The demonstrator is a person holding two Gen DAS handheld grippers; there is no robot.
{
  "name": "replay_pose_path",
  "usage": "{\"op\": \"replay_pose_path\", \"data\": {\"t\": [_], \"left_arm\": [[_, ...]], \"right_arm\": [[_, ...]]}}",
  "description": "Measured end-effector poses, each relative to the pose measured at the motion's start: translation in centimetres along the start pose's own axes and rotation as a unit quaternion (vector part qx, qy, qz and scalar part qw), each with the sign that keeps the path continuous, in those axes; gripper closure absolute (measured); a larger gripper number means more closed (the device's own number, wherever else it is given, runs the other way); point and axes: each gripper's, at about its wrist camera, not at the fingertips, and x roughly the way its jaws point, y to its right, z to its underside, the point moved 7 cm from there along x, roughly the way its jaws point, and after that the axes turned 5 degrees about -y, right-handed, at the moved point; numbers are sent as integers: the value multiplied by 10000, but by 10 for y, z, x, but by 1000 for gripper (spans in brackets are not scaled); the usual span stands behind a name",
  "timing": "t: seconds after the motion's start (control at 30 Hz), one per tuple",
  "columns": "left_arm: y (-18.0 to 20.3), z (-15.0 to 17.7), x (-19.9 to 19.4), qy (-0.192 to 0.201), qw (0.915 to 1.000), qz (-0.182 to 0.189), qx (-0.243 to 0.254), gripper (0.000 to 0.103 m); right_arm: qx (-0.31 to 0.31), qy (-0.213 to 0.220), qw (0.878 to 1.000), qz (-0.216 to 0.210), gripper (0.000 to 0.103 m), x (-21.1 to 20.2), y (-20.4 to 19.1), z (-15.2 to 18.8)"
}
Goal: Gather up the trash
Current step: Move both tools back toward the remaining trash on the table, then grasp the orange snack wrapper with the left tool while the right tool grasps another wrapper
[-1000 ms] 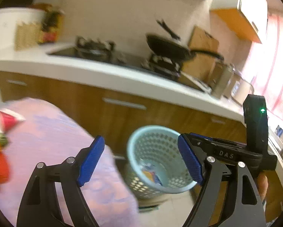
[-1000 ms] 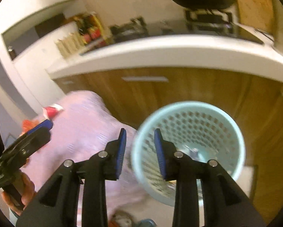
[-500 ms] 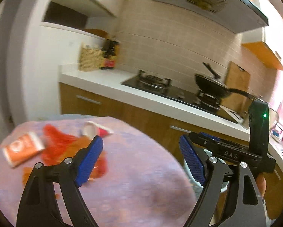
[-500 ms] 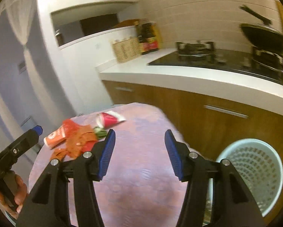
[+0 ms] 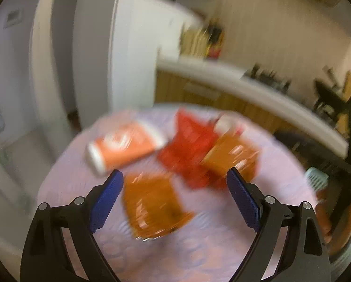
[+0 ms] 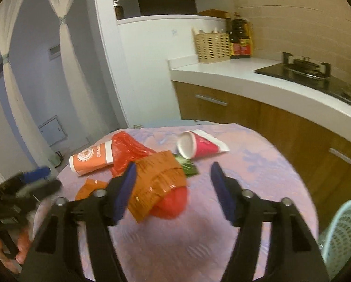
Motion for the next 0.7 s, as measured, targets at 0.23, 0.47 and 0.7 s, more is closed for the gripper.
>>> {"op": "replay_pose_path", "data": {"t": [0.23, 0.47, 0.7], "left_arm": [[-35, 23, 47, -517, 9966, -79, -643, 16], [-37, 34, 63, -758, 9947, 12, -689, 35], [-22, 36, 63, -633, 9973, 18, -360, 53]], "right_arm": [[-195, -234, 9995, 53, 28, 32, -17, 3], [-409, -342, 9982, 266, 21, 50, -26, 9], [-419, -485, 9973, 372, 21, 62, -22, 12]]}}
